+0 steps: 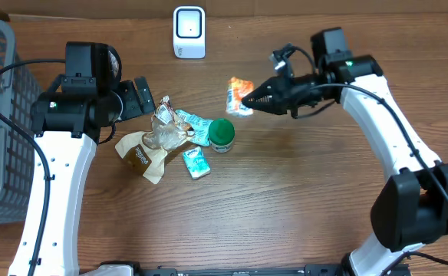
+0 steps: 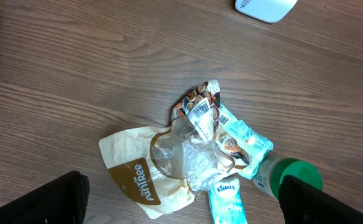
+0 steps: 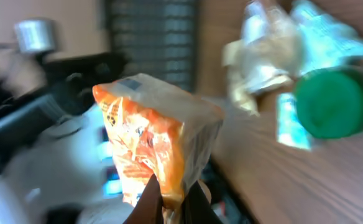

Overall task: Scan the item barcode
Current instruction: 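Lift the orange packet and hold it over the scanner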

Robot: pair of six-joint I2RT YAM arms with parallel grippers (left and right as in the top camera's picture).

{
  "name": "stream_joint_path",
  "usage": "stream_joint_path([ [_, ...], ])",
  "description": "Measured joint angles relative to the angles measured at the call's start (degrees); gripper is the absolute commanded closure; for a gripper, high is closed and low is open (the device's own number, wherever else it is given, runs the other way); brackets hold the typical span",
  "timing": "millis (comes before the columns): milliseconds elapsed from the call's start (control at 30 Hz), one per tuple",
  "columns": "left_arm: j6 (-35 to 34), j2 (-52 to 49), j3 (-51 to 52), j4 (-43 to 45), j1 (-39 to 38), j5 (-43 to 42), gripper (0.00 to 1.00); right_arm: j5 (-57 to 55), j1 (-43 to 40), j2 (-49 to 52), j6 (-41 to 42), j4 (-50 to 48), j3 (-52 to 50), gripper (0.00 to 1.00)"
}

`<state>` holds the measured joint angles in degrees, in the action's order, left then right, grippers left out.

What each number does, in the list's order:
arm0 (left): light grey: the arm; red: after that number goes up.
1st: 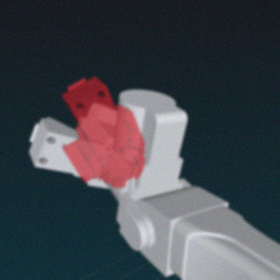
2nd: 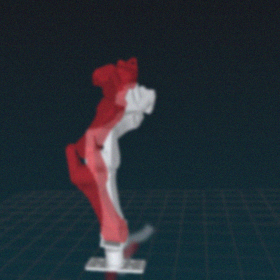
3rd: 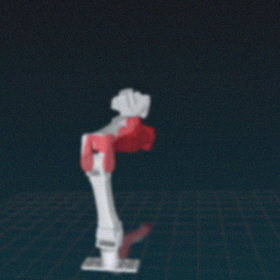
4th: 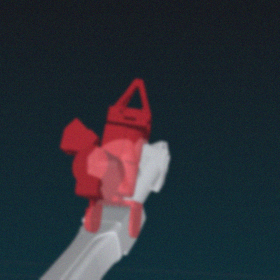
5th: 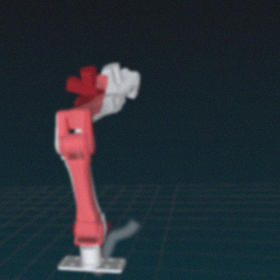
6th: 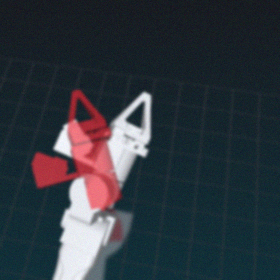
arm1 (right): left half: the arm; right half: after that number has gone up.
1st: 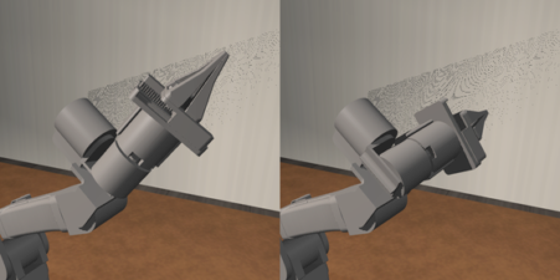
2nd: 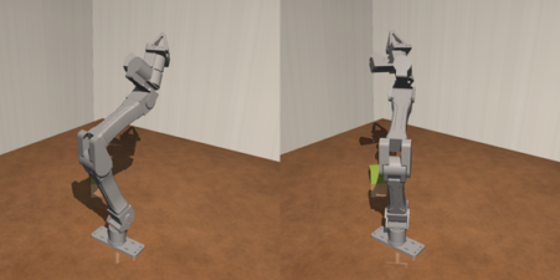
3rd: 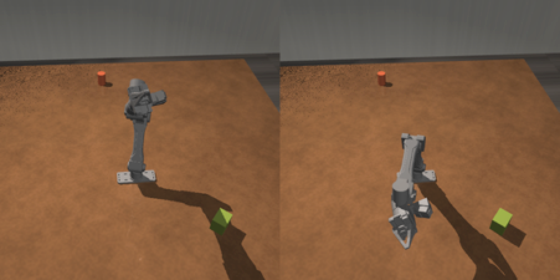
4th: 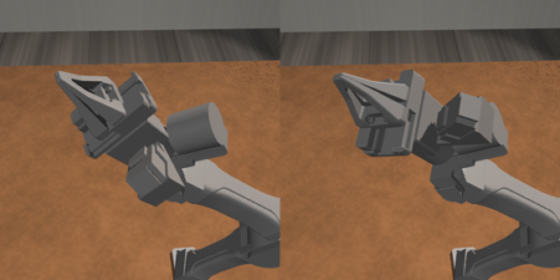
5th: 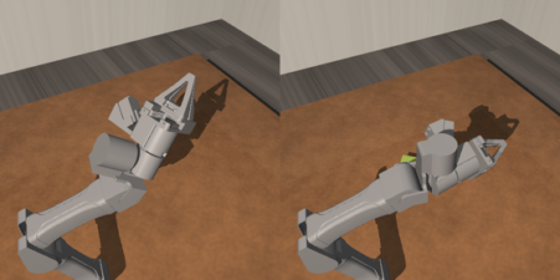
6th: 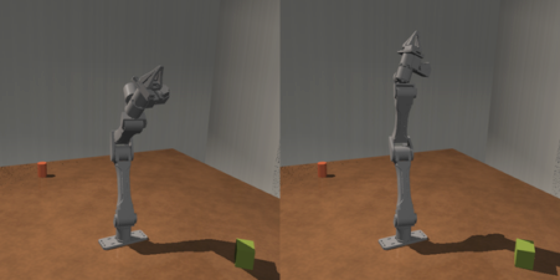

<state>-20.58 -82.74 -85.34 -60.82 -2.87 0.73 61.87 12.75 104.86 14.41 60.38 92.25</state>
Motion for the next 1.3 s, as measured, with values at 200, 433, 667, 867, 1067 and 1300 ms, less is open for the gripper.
stream_joint_path([
  [200,0.00,0.00,0.00,0.09,0.00,0.00,0.01,-26.84,7.23,3.72,1.77,15.30,29.44,0.96],
  [433,0.00,0.00,0.00,0.13,0.00,0.00,0.01,-55.54,16.63,11.39,-0.57,9.35,52.98,0.96],
  [667,0.00,0.00,0.00,0.13,0.00,0.02,0.01,-79.95,20.81,26.05,-11.28,-12.13,53.42,0.96],
  [867,0.00,0.00,0.00,0.15,0.00,0.00,0.00,-87.06,20.98,37.31,-28.61,-25.16,52.81,0.96],
  [1067,0.00,0.00,0.00,0.13,0.00,0.00,0.00,-88.80,21.11,44.37,-48.57,-34.82,52.76,0.96],
  [1300,0.00,0.00,0.00,0.13,0.00,0.02,0.01,-86.53,21.38,48.72,-60.08,-38.53,52.76,0.96],
])
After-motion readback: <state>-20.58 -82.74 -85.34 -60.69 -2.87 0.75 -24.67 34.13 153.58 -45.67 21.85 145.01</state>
